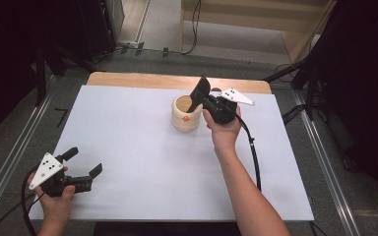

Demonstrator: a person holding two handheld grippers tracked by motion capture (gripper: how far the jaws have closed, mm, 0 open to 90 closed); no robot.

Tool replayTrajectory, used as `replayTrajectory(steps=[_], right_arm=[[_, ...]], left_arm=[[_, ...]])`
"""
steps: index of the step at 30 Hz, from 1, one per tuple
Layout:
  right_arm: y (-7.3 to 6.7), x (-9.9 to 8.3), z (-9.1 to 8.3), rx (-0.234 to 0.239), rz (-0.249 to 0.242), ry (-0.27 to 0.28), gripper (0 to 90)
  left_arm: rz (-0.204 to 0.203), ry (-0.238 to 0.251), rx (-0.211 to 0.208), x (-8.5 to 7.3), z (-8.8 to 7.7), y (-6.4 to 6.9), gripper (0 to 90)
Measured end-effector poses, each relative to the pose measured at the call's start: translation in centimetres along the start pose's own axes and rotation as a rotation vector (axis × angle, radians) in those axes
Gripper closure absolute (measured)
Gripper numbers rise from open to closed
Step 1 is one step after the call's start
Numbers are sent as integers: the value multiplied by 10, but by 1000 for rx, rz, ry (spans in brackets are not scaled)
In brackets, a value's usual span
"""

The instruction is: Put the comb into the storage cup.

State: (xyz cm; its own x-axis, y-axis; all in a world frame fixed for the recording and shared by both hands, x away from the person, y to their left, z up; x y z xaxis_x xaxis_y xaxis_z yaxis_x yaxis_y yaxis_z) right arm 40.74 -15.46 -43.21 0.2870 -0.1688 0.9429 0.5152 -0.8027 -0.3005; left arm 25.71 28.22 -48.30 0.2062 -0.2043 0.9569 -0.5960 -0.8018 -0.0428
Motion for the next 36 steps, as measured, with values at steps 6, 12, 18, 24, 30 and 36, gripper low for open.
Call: replayTrajectory(steps=[6, 12, 18, 24, 30, 36], right_arm=[[3, -6, 3, 12, 55, -2, 819], [5, -13, 8, 11, 84, -22, 820], [13, -20, 11, 12, 194, -17, 818], [19, -22, 8, -33, 228, -46, 705], [21, -20, 3, -62, 222, -102, 440], [22, -18, -6, -84, 178, -147, 86]], left_arm=[[3, -5, 0, 0, 0, 0, 0], [5, -3, 0, 0, 0, 1, 0], [11, -6, 2, 1, 0, 1, 0], [10, 0, -2, 1, 0, 2, 0], [10, -5, 3, 0, 1, 2, 0], [11, -5, 2, 1, 2, 4, 0]])
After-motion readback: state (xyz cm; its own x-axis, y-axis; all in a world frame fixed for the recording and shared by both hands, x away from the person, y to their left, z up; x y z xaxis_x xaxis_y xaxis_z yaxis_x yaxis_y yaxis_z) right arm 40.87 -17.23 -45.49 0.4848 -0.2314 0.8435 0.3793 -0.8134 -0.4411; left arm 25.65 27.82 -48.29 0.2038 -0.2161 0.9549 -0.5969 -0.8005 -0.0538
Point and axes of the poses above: each handheld gripper's, and its own axes: z roughly forward along the jaws, x roughly out of its top, y roughly to its right, the point moved 2 cm from there along z, roughly forward along the jaws, and after that the axes turned 5 degrees about z, right-handed, at the moved point
